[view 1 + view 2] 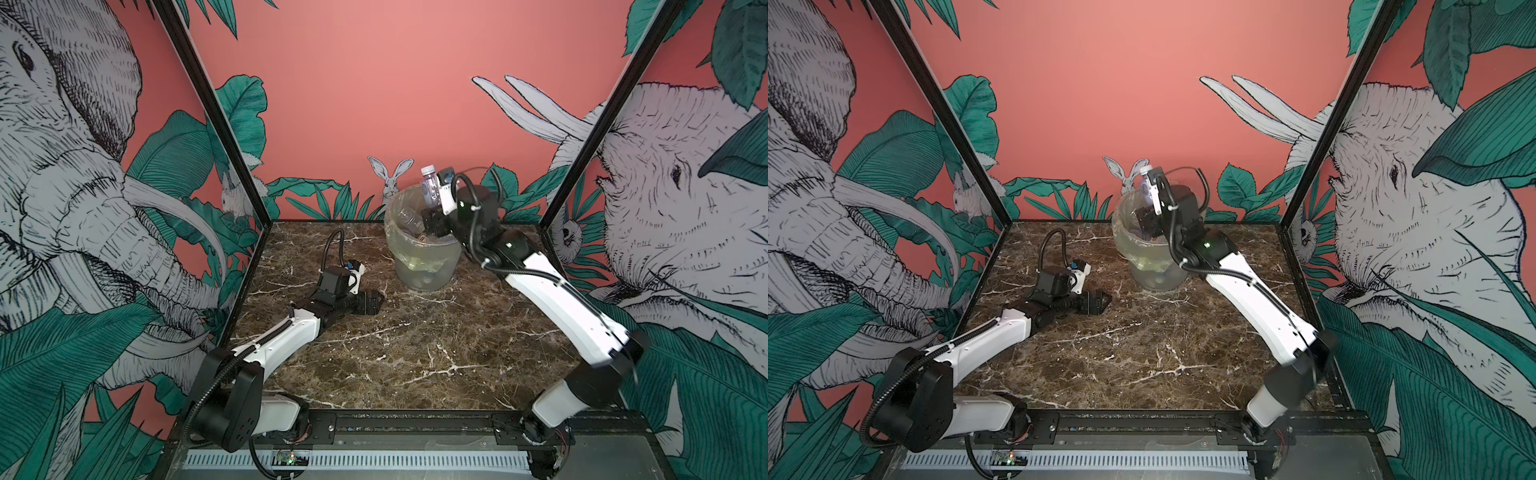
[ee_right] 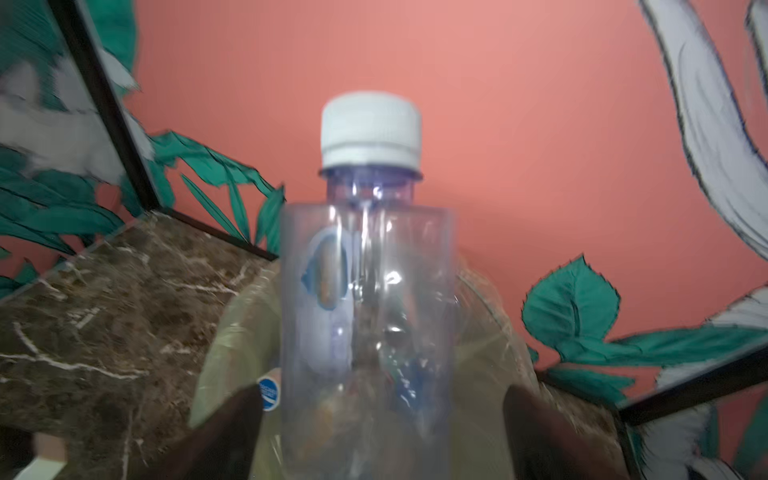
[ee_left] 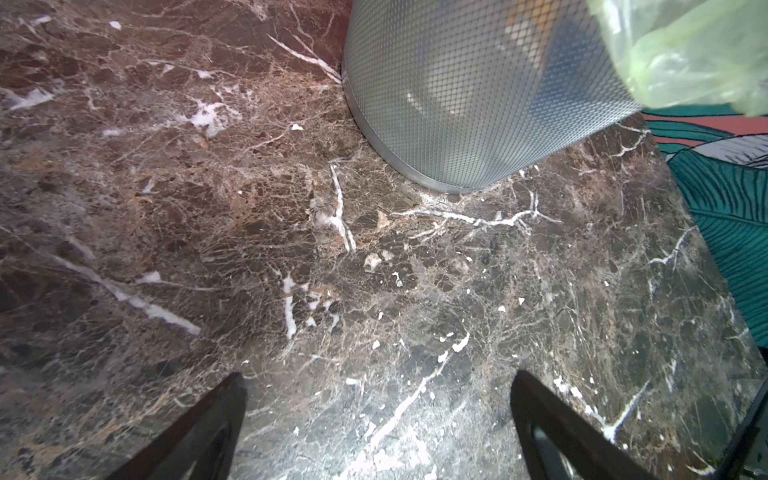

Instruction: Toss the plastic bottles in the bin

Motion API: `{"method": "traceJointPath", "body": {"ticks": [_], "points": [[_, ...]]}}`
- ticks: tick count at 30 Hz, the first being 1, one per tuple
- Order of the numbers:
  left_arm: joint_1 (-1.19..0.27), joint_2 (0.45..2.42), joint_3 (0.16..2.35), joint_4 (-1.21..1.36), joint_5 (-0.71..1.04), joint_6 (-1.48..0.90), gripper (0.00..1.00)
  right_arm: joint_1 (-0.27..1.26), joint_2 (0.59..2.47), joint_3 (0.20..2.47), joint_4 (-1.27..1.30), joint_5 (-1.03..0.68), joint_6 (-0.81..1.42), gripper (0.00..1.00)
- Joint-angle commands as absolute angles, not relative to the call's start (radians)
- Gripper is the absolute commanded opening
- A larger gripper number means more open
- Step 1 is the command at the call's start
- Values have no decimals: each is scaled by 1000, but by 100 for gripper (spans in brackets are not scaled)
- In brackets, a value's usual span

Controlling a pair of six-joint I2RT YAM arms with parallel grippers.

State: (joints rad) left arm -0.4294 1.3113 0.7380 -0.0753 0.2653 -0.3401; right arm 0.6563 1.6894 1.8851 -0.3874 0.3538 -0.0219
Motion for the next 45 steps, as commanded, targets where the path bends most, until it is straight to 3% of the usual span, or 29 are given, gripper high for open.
{"method": "traceJointPath", "body": {"ticks": [1,11,26,38,45], "points": [[-423,1258,741,-83,251,-324,100,653,1661,1924,-427,382,-14,99],[-421,1277,747,-64,250,-324,100,653,1441,1717,-427,391,23,99],[-413,1275,834,-122,186,-298,99,575,1149,1214,-488,405,175,99],[-352,1258,907,-178,97,-324,100,406,1081,1015,-541,402,312,99],[-333,1214,911,-183,-114,-306,100,256,1101,906,-475,365,340,99]]}}
